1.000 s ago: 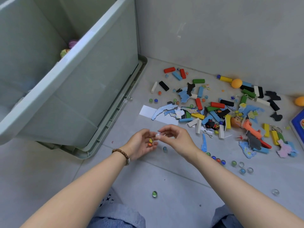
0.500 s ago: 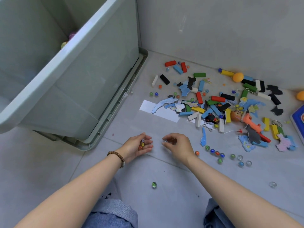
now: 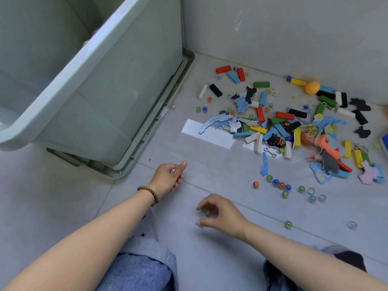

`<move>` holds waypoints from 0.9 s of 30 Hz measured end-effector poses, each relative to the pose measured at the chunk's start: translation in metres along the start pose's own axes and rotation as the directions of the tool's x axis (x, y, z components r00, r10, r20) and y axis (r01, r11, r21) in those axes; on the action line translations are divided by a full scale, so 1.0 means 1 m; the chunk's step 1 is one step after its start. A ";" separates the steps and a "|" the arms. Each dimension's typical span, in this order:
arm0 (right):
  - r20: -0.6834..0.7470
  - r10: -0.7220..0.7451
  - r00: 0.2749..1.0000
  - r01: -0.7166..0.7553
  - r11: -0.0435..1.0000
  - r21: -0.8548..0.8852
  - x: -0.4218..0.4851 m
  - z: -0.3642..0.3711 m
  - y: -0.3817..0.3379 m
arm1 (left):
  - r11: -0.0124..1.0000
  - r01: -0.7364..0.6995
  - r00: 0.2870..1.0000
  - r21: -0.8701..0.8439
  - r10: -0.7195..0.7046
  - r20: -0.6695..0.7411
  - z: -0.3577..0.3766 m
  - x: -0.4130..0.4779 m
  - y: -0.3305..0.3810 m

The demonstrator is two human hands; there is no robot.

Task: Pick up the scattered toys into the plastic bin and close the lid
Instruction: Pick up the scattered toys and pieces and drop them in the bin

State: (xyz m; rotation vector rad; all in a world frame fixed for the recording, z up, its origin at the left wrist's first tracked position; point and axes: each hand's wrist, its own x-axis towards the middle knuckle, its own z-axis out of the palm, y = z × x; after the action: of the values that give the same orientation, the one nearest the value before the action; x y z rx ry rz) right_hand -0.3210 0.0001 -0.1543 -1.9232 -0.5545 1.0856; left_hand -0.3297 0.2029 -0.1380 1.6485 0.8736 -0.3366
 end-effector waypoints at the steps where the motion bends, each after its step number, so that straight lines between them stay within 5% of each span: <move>1: 0.018 -0.026 1.000 0.027 0.997 -0.075 -0.003 0.007 0.003 | 1.000 0.000 1.000 0.005 0.000 0.000 -0.002 -0.003 -0.004; 8: -0.062 -0.080 0.995 0.057 0.948 -0.312 -0.003 0.010 0.005 | 0.990 0.049 0.998 -0.130 -0.044 0.043 -0.002 -0.009 -0.012; 12: -0.436 0.094 0.895 -0.097 0.995 0.016 0.017 -0.022 -0.005 | 0.924 0.239 0.961 -0.298 -0.182 0.207 0.014 -0.008 0.000; 14: -0.447 0.129 0.885 -0.046 0.980 0.191 0.023 -0.037 -0.020 | 0.890 0.310 0.934 -0.334 -0.219 0.282 0.027 -0.009 0.007; 17: -0.380 0.047 0.924 0.037 0.977 0.211 0.020 -0.049 -0.041 | 0.856 0.343 0.913 -0.387 -0.206 0.353 0.048 -0.009 0.022; 20: -0.442 0.045 0.896 0.035 0.985 0.171 0.004 -0.075 -0.034 | 0.869 0.285 0.930 -0.404 -0.149 0.337 0.069 -0.007 0.042; 27: -0.595 0.187 0.781 -0.192 0.980 0.057 -0.097 -0.112 0.054 | 0.993 0.063 0.955 -0.099 -0.032 0.294 0.118 -0.009 0.055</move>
State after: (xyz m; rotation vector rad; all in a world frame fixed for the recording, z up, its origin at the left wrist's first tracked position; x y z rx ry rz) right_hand -0.2782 -0.1486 -0.1225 -2.2164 -0.0032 0.5223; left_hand -0.2699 0.0877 -0.1254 1.4352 0.6959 -0.5427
